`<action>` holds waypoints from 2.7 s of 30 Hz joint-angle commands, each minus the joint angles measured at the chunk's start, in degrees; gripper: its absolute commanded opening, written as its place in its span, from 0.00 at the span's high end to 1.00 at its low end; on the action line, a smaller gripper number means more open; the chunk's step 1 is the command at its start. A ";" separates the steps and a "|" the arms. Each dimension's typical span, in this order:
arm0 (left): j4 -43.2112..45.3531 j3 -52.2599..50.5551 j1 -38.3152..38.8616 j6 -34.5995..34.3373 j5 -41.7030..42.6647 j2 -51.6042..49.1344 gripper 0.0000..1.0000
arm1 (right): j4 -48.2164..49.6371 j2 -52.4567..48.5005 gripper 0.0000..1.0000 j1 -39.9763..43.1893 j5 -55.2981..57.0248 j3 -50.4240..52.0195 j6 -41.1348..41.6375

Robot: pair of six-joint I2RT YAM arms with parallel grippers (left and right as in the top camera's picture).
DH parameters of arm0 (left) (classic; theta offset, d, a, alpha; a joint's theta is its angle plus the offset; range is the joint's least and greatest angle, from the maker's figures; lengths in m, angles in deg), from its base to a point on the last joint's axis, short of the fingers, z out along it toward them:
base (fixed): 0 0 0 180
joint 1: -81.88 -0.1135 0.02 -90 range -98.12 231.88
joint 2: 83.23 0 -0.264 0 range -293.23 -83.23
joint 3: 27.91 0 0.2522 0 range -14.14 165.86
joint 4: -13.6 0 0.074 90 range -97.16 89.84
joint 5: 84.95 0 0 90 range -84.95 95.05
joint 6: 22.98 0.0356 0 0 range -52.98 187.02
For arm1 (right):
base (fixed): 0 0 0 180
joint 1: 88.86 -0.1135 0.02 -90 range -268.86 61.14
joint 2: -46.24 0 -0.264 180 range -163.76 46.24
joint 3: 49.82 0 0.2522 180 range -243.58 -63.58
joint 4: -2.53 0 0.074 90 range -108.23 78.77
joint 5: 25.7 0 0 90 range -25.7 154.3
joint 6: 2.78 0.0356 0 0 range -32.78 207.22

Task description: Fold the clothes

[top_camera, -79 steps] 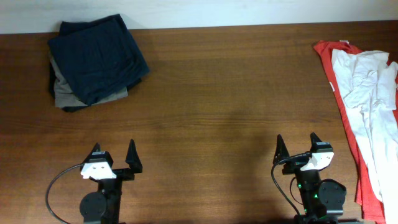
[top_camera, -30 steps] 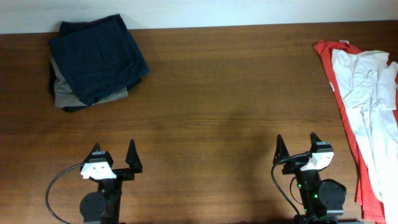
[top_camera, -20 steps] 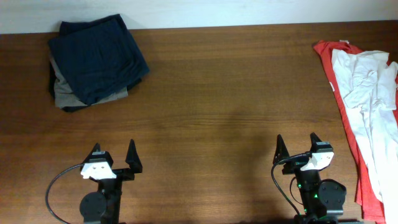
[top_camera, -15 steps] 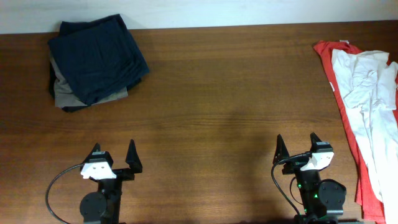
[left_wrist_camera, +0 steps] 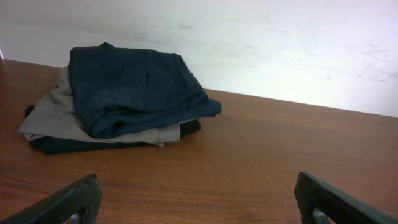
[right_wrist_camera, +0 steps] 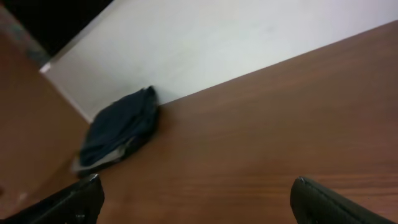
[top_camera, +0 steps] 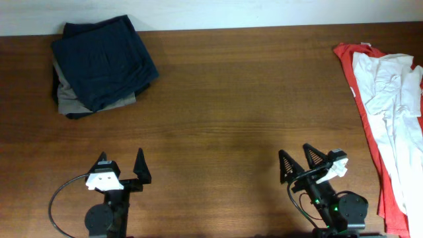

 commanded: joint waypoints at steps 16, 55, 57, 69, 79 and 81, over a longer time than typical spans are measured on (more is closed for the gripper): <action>-0.07 -0.37 0.02 0.98 0.09 0.26 0.01 | -0.61 -0.11 0.01 0.28 -12.13 0.26 1.27; -0.07 -0.37 0.02 0.98 0.09 0.26 0.01 | 19.87 -15.96 0.01 0.37 -21.40 -6.88 10.51; -0.07 -0.37 0.02 0.98 0.09 0.26 0.01 | 20.26 -15.98 0.01 0.37 -22.12 -6.91 10.51; -0.07 -0.37 0.02 0.98 0.09 0.26 0.01 | 25.33 -15.98 0.01 2.23 -8.68 -12.57 4.70; -0.07 -0.37 0.02 0.98 0.09 0.26 0.01 | -6.40 -31.93 0.01 27.34 -12.72 -42.62 -3.76; -0.07 -0.37 0.02 0.98 0.09 0.26 0.01 | -6.40 -37.88 0.01 29.94 -20.09 -49.05 -3.76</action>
